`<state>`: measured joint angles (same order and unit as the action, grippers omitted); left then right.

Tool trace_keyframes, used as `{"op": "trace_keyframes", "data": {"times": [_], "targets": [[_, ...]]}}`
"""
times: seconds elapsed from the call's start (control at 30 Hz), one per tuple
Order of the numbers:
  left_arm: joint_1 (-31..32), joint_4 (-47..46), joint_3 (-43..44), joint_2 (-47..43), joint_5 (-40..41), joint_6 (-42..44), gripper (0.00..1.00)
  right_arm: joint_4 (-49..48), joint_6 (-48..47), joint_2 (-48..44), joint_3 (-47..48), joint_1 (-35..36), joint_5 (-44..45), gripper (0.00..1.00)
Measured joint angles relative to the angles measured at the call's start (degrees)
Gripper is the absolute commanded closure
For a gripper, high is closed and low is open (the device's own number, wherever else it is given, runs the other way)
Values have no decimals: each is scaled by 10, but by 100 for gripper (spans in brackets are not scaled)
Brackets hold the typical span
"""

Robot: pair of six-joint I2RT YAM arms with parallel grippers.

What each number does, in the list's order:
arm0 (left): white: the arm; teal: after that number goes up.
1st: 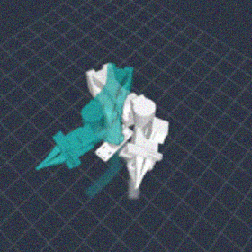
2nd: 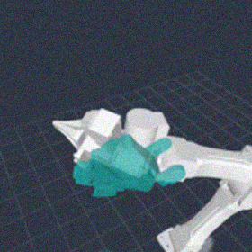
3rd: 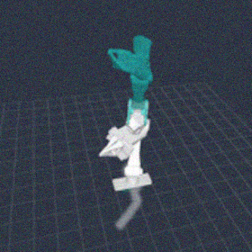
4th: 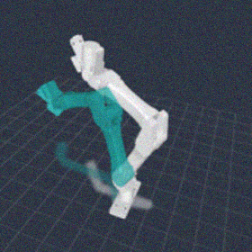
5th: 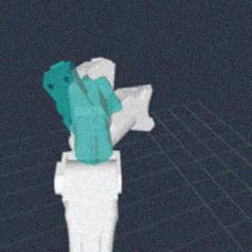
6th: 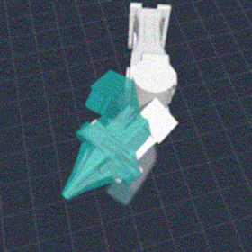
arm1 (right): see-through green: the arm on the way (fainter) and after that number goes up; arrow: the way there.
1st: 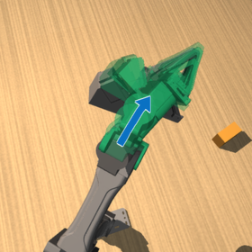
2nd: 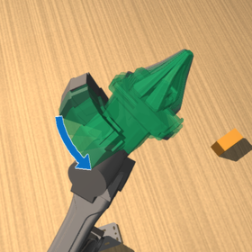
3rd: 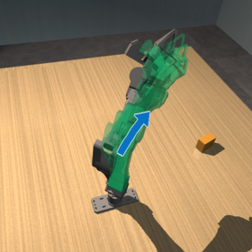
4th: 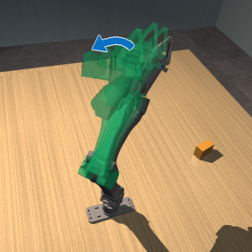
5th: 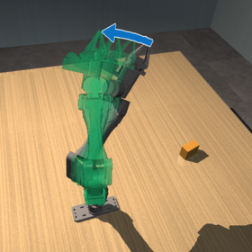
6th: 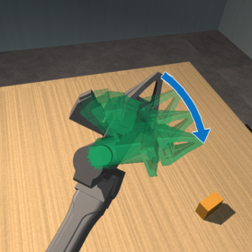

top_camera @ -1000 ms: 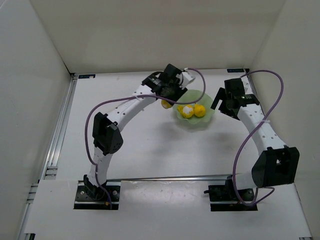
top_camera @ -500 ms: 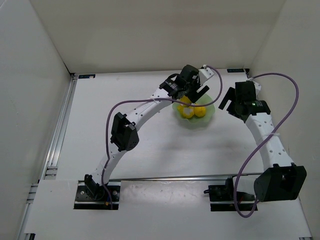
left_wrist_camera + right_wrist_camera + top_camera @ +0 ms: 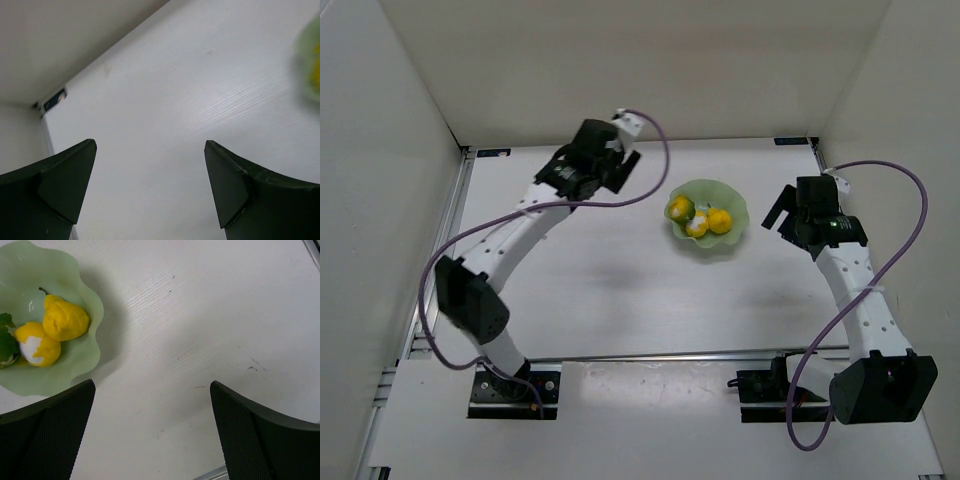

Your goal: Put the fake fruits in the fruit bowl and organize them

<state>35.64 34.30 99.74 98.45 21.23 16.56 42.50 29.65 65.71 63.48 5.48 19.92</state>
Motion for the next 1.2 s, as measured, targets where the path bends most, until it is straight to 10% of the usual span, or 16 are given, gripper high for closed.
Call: {"op": "trace_keyframes", "data": {"times": [0.43, 0.8, 1.2], "targets": [[-334, 52, -508, -242, -5, -70, 0, 3, 26, -14, -56, -17, -61, 0], [-498, 61, -524, -352, -54, -87, 0, 0, 47, -8, -78, -21, -104, 0], [-523, 83, -522, -352, -93, -103, 0, -6, 58, -6, -78, -21, -119, 0]]}}
